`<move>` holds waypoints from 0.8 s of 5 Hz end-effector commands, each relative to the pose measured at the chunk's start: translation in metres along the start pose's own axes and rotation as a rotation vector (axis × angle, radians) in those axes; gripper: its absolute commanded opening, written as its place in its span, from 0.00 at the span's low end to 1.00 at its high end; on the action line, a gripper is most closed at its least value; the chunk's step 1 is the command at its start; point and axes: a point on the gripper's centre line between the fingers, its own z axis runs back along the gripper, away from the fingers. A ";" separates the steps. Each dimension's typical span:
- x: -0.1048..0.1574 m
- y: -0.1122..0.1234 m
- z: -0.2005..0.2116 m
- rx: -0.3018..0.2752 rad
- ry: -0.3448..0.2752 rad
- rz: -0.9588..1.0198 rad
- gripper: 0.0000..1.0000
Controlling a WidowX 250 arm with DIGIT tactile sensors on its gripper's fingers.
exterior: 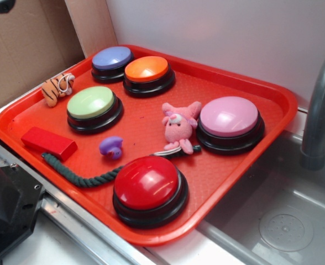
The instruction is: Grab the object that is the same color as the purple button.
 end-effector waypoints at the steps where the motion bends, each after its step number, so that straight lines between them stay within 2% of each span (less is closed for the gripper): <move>1: 0.000 0.000 0.000 0.000 0.000 0.000 1.00; 3: 0.024 0.004 -0.057 -0.035 0.014 0.422 1.00; 4: 0.031 0.007 -0.094 -0.057 -0.004 0.616 1.00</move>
